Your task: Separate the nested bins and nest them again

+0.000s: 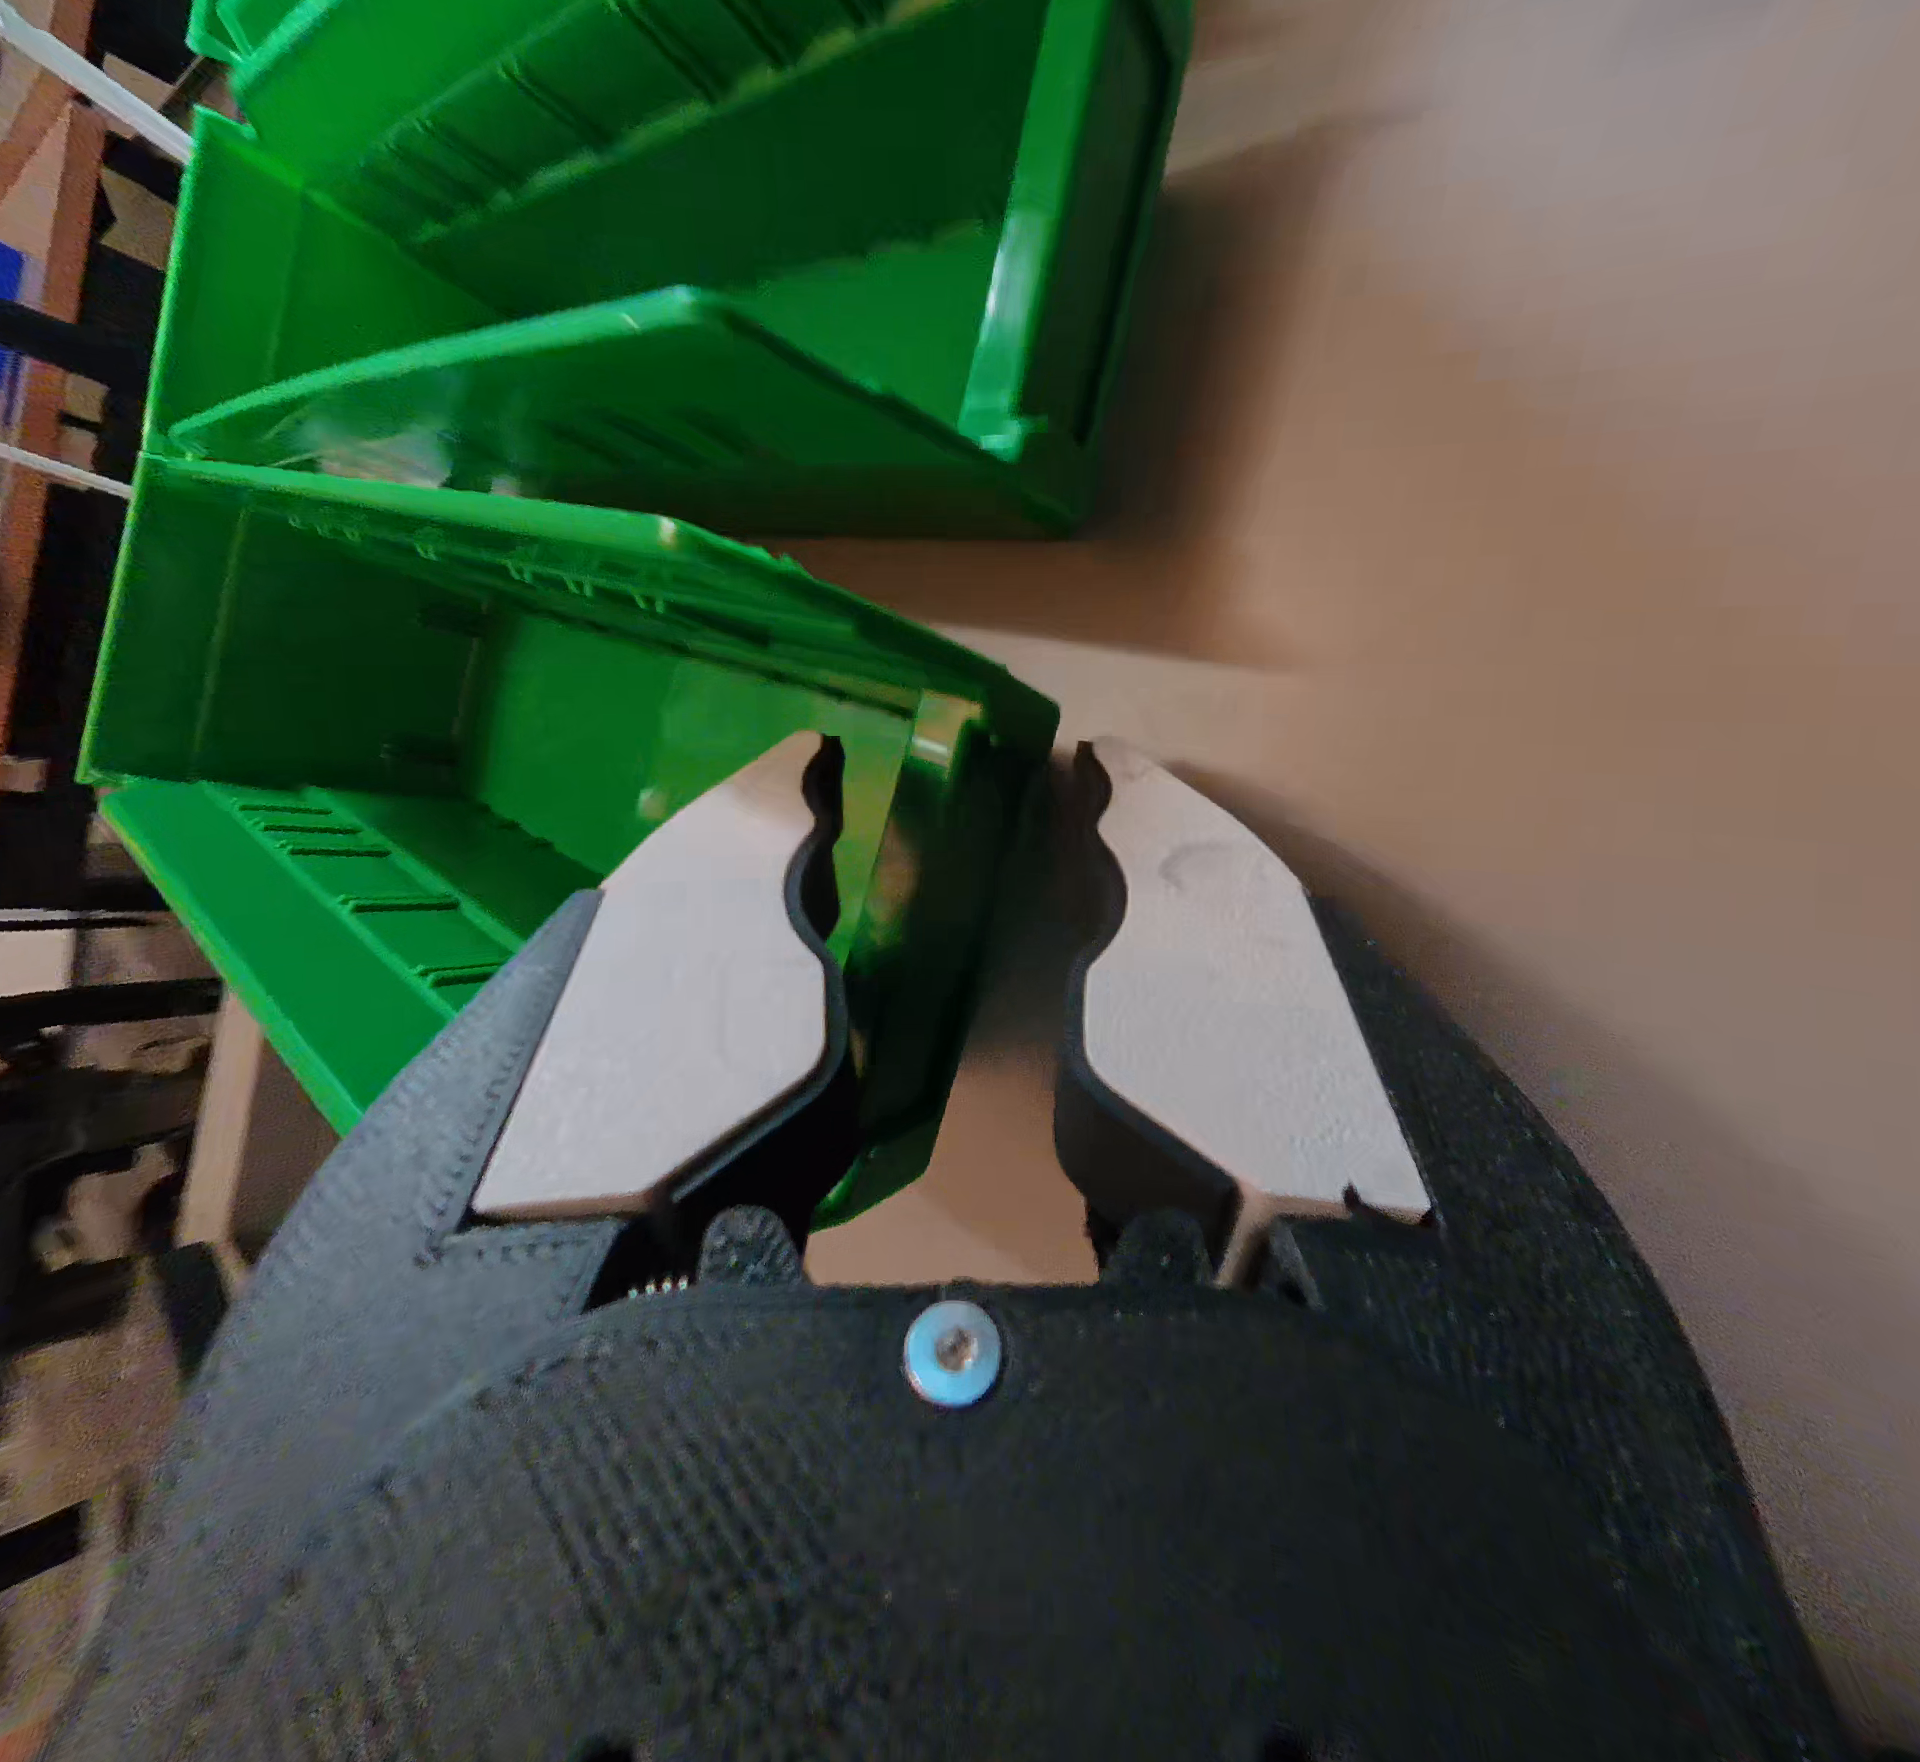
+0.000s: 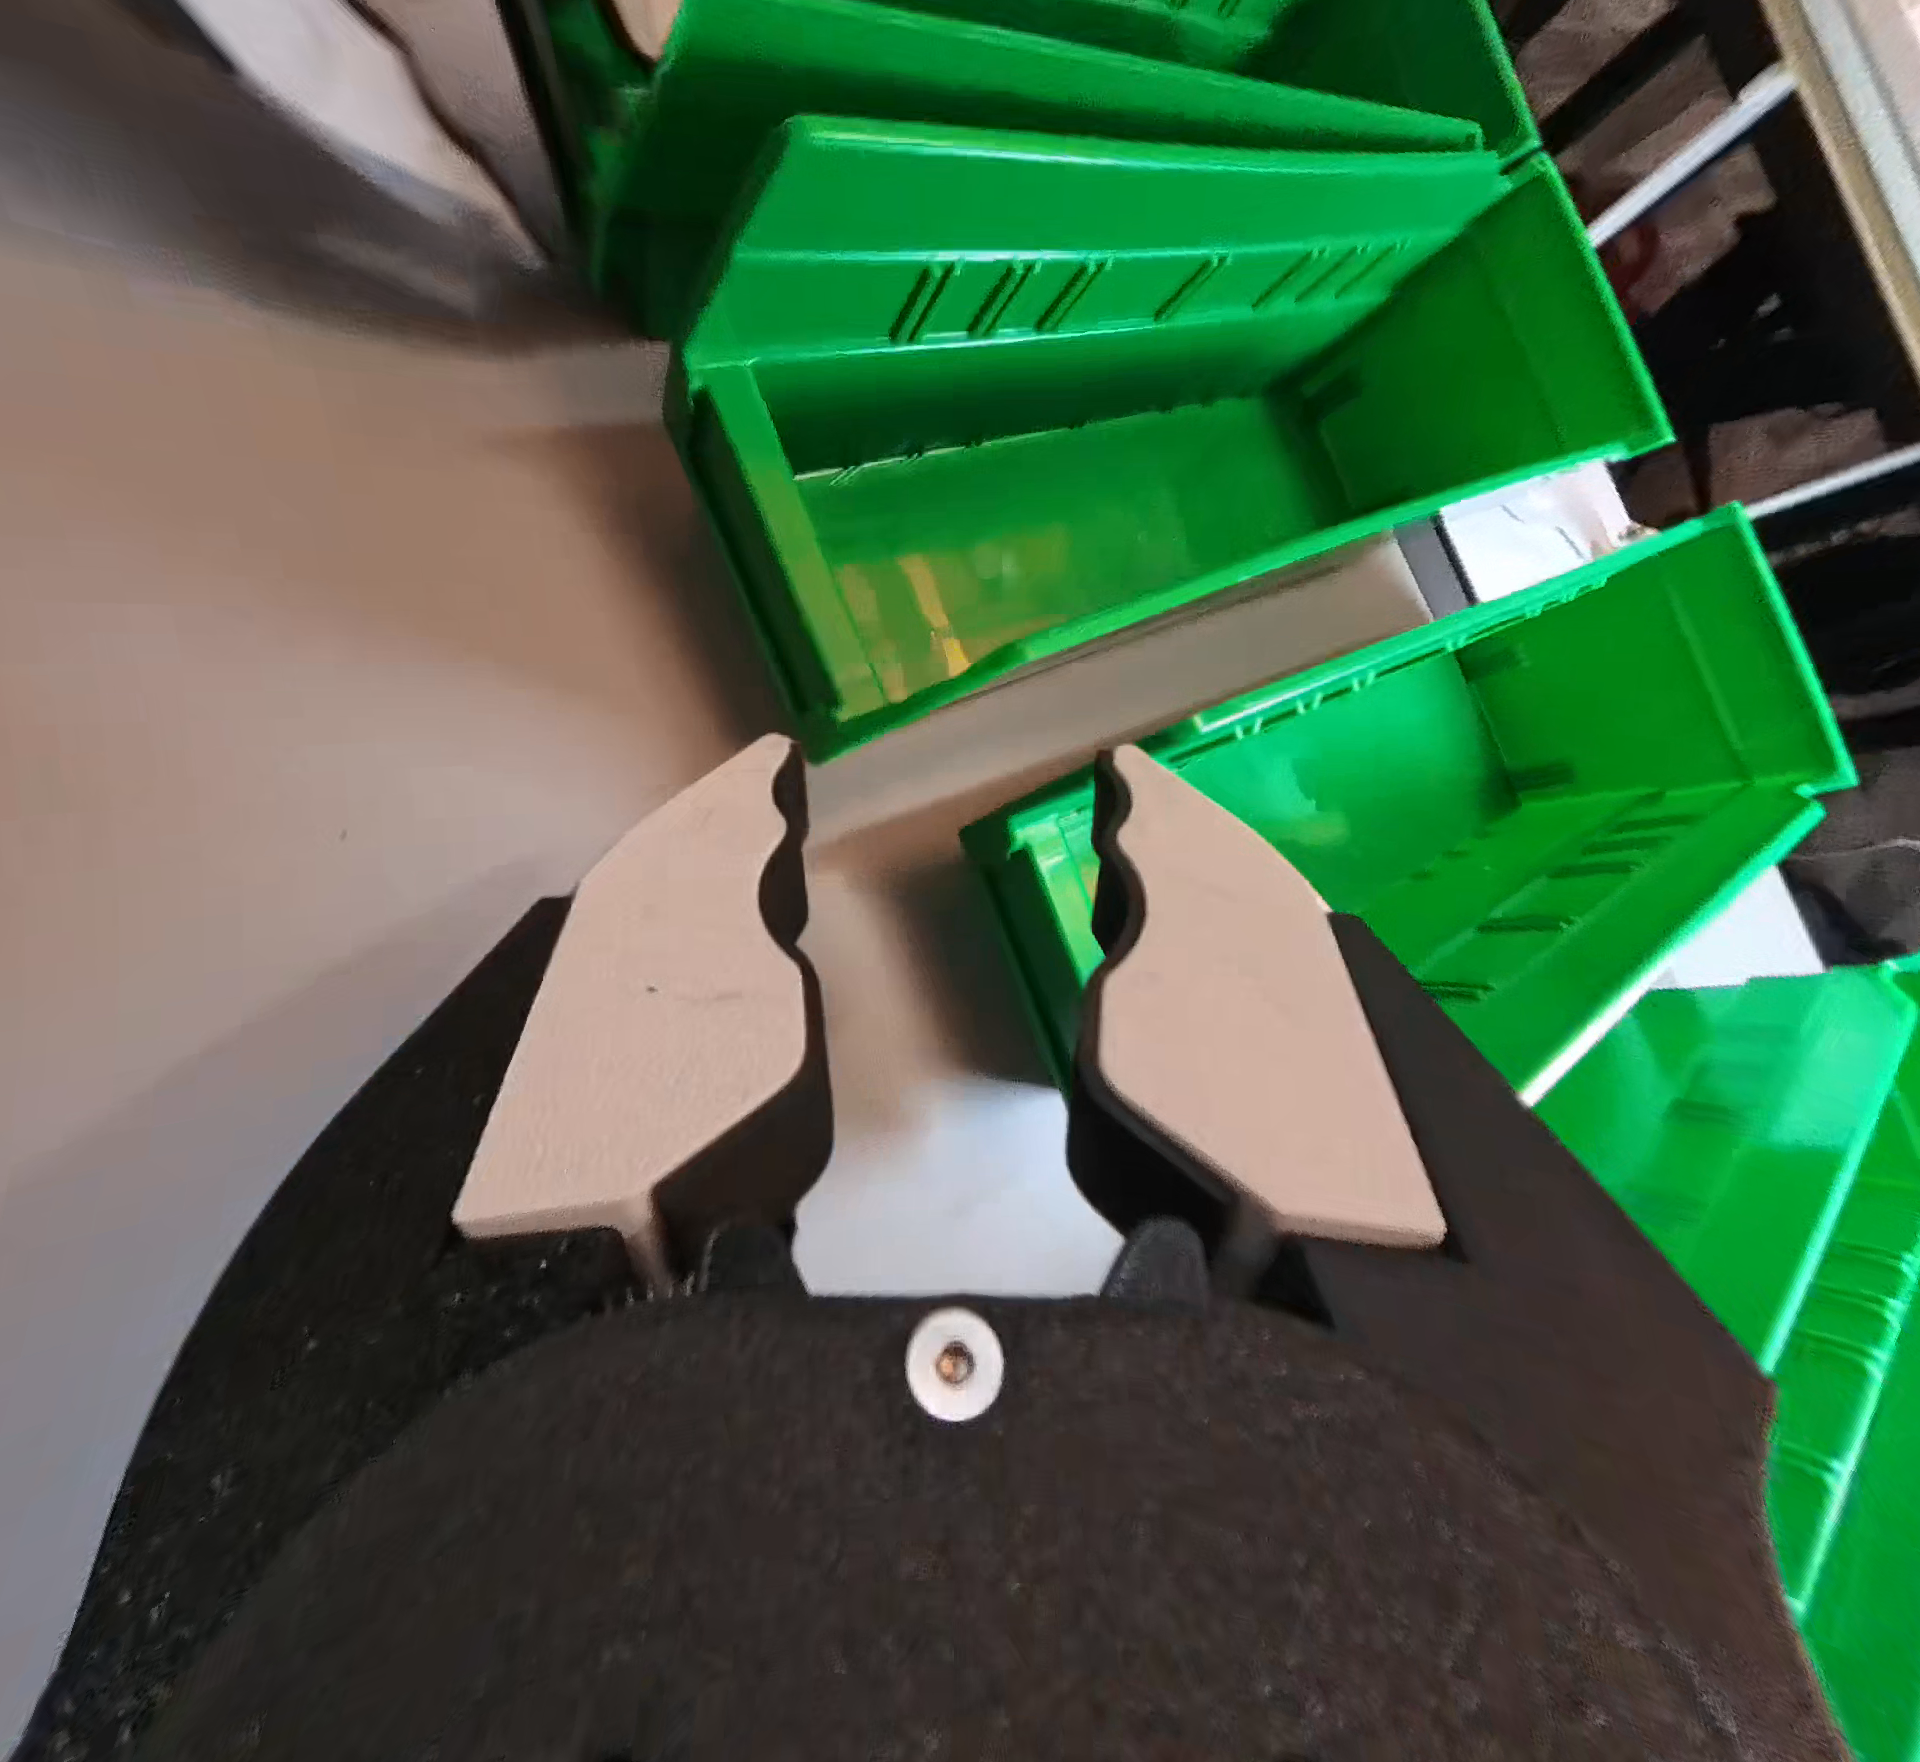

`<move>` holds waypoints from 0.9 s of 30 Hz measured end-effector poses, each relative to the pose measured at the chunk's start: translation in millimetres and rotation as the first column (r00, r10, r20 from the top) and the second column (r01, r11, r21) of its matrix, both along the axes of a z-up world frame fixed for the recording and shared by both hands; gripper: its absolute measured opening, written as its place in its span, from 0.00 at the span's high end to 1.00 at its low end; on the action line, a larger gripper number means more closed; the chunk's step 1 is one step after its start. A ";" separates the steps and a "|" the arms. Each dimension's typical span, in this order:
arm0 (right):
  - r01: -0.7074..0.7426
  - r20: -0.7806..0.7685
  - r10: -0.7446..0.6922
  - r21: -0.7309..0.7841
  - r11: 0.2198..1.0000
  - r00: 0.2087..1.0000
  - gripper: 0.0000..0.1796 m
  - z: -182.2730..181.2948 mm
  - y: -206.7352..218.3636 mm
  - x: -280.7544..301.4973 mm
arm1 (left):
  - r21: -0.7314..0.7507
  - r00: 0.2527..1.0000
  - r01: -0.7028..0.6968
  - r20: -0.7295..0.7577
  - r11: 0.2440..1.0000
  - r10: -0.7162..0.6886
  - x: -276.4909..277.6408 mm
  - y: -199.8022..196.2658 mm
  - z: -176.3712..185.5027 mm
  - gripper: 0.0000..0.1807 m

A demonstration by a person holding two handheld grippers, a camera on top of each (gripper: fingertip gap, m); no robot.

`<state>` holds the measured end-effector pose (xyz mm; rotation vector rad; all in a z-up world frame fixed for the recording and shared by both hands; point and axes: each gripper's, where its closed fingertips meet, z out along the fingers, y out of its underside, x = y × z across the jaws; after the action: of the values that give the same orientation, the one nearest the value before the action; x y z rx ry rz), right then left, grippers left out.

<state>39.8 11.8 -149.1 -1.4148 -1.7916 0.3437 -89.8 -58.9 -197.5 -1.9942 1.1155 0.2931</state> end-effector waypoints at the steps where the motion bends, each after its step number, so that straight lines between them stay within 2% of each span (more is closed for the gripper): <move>1: 0.027 -0.008 -0.027 0.010 1.000 1.000 0.70 0.1 3.8 -3.2 | 0.012 0.999 -0.004 0.054 1.000 0.003 4.5 -0.4 7.2 0.75; 3: 0.062 -0.011 -0.062 0.031 0.998 0.998 0.69 -1.6 15.0 -7.4 | 0.056 0.990 -0.033 0.136 0.998 0.025 9.0 1.6 21.5 0.74; 5: 0.067 -0.044 -0.068 -0.022 0.997 0.997 0.71 0.8 18.4 -12.5 | 0.100 0.983 -0.069 0.174 0.993 0.050 9.1 6.3 29.7 0.75; 13: 0.091 -0.037 -0.092 -0.035 0.995 0.995 0.74 0.5 30.5 -7.1 | 0.163 0.986 -0.108 0.147 0.981 0.085 12.2 32.2 31.4 0.85; 16: 0.104 -0.052 -0.106 -0.030 0.994 0.993 0.74 1.0 33.2 -4.1 | 0.161 0.986 -0.108 0.147 0.981 0.084 14.4 35.4 33.4 0.82; 21: 0.104 -0.058 -0.105 -0.024 0.994 0.993 0.74 -1.1 30.4 0.4 | 0.192 0.944 -0.149 0.319 0.970 0.082 21.2 28.2 61.8 0.75; 23: 0.115 -0.060 -0.116 -0.021 0.993 0.991 0.74 -3.5 31.4 -2.3 | 0.162 0.923 -0.161 0.374 0.974 0.090 26.9 28.8 63.7 0.72; 27: 0.119 -0.058 -0.119 0.002 0.993 0.991 0.74 -7.6 32.6 -11.0 | 0.154 0.934 -0.202 0.329 0.967 0.142 25.1 40.6 53.8 0.71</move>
<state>28.8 44.4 -156.7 -1.4857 -1.6523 0.3140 -64.7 -18.2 -143.7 -1.8934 0.6865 0.1535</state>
